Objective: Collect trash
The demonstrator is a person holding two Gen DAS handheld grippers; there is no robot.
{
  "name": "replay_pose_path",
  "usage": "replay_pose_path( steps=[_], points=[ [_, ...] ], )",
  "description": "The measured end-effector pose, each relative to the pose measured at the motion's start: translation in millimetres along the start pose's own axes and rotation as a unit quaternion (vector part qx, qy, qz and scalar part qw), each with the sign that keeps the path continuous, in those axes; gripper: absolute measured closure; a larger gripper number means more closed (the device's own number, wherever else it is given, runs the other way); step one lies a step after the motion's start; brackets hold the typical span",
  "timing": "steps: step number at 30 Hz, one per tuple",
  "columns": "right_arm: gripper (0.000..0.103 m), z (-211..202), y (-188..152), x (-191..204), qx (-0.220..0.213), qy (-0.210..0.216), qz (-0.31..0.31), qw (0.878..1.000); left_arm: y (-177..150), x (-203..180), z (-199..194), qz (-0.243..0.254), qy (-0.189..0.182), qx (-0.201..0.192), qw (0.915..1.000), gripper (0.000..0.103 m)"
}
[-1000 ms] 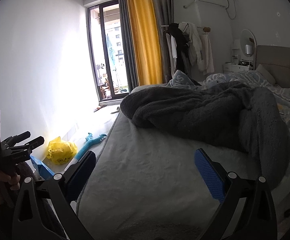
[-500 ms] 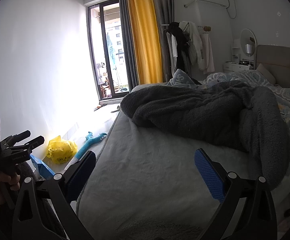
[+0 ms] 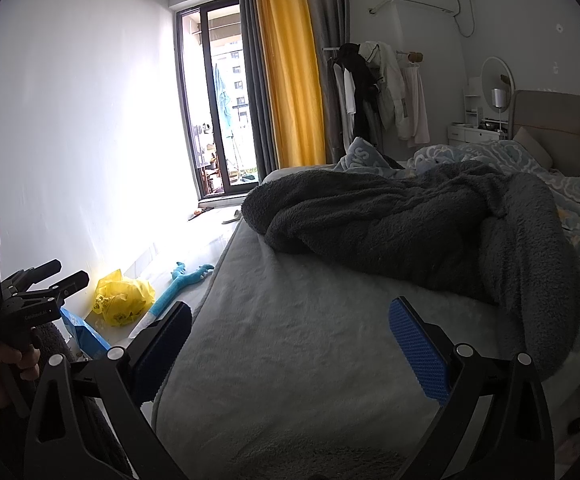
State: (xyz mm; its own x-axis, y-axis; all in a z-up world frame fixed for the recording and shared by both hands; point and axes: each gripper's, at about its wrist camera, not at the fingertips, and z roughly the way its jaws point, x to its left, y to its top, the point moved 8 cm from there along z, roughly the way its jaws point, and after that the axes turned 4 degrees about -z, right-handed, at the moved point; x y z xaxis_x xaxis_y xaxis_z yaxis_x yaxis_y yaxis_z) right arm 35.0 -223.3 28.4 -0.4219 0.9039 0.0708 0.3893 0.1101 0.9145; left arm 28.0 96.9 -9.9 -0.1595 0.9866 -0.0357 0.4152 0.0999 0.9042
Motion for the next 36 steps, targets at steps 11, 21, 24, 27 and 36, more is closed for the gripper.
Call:
replay_pose_path(
  steps=[11, 21, 24, 27, 36],
  points=[
    [0.003, 0.6, 0.1, -1.1, 0.0, 0.001, -0.001, 1.0, -1.1, 0.6, 0.6, 0.0, 0.0, 0.001, 1.0, 0.003],
    [0.003, 0.5, 0.5, -1.3, 0.0, 0.001, -0.001, 1.0, -3.3, 0.5, 1.5, 0.001, -0.001, 0.002, 1.0, 0.003],
    [0.003, 0.6, 0.6, -1.4, 0.0, 0.001, -0.001, 1.0, -2.7, 0.4, 1.5, 0.001, -0.001, 0.002, 1.0, 0.003],
    [0.003, 0.2, 0.7, -1.5, 0.0, 0.001, -0.001, 1.0, -3.0, 0.3, 1.5, 0.002, 0.0, 0.003, 1.0, 0.003],
    [0.003, 0.7, 1.0, -2.3, 0.001, 0.002, -0.001, 1.0, -3.4, 0.1, 1.6, 0.001, 0.0, 0.003, 1.0, 0.003]
  ],
)
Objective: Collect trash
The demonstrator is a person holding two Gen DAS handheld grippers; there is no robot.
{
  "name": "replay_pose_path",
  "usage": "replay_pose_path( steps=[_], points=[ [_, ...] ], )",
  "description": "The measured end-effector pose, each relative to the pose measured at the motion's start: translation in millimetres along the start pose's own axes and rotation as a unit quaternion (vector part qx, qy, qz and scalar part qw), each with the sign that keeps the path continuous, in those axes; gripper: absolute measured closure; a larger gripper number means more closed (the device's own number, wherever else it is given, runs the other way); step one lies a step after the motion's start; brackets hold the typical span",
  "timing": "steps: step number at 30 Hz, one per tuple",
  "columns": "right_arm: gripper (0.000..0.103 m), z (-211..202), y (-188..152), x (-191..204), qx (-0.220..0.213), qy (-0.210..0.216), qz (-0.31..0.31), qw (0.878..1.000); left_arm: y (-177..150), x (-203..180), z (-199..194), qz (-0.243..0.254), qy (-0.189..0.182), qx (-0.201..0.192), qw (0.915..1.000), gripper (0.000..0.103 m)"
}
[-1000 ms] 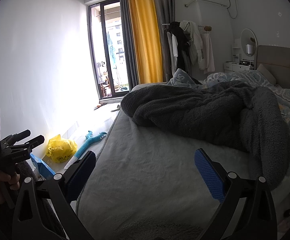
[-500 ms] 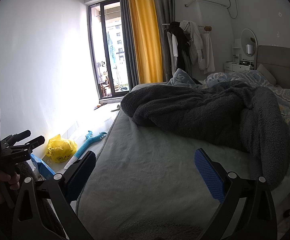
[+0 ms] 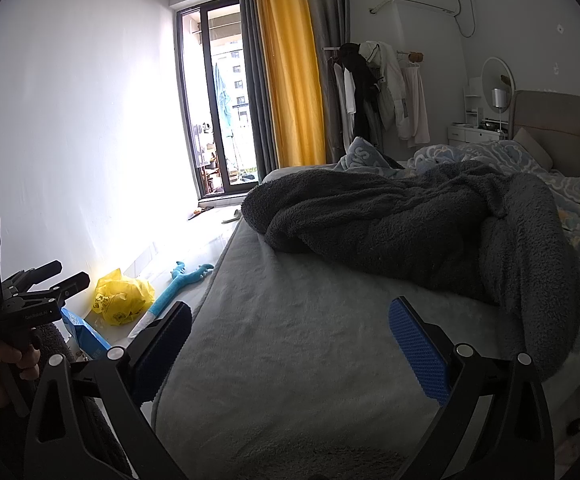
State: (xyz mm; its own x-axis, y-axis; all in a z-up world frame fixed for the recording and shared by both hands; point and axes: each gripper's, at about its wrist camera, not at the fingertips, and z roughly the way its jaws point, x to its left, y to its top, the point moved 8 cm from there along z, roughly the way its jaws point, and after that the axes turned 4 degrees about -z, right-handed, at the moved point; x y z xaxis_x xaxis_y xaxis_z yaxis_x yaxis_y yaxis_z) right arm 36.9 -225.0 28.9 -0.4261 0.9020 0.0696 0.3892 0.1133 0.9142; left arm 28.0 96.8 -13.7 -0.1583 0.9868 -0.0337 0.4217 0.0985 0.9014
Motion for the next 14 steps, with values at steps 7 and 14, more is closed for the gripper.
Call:
replay_pose_path(
  steps=[7, 14],
  points=[
    [0.003, -0.2, 0.3, -0.1, 0.0, 0.0, 0.0, 1.0, -1.2, -0.8, 0.4, 0.0, -0.006, 0.001, 1.0, 0.003],
    [0.003, 0.9, -0.4, -1.2, 0.0, 0.001, 0.0, 1.0, -1.3, 1.0, 0.4, -0.003, 0.001, 0.003, 1.0, 0.003]
  ],
)
